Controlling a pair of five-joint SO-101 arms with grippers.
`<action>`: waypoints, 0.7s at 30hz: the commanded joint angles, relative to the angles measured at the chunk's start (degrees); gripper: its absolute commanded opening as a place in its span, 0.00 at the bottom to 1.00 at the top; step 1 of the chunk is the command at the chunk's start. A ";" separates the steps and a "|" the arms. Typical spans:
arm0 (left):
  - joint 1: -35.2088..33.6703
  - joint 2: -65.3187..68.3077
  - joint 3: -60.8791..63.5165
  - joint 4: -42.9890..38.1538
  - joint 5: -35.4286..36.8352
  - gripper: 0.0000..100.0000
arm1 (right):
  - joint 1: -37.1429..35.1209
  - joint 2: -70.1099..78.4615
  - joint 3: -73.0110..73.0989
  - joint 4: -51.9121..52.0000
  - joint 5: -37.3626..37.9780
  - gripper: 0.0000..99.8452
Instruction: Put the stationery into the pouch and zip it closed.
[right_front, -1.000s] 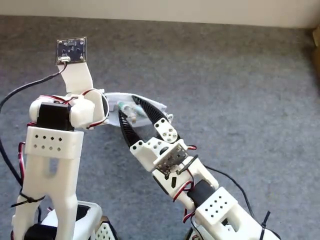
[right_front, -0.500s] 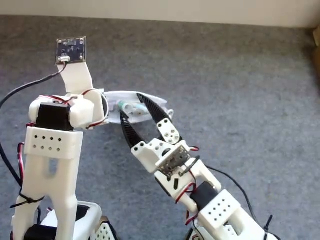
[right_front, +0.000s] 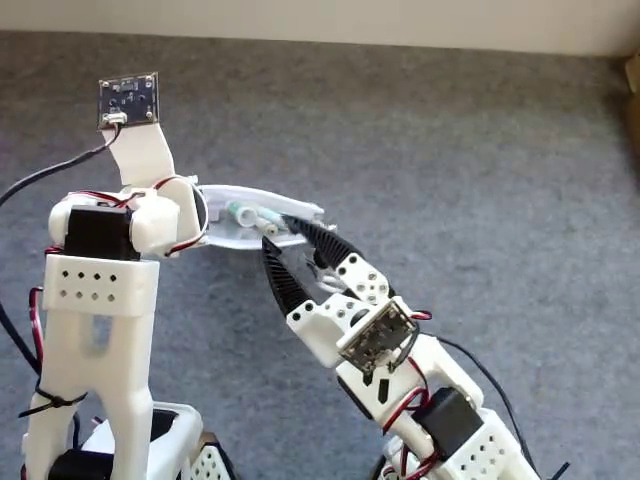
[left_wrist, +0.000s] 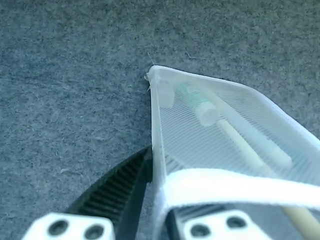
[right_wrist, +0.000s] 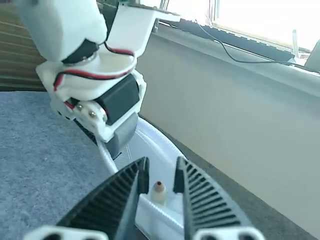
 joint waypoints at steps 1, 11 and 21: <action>-1.19 -2.95 -1.19 -0.44 -0.53 0.01 | 0.57 4.18 -4.09 0.13 0.53 0.03; -1.19 -2.95 -1.19 -0.44 -0.53 0.01 | 0.40 24.22 -7.16 -6.37 0.35 0.01; -1.19 -2.95 -1.10 -0.44 -0.53 0.01 | -2.68 36.62 -13.76 -6.11 0.35 0.01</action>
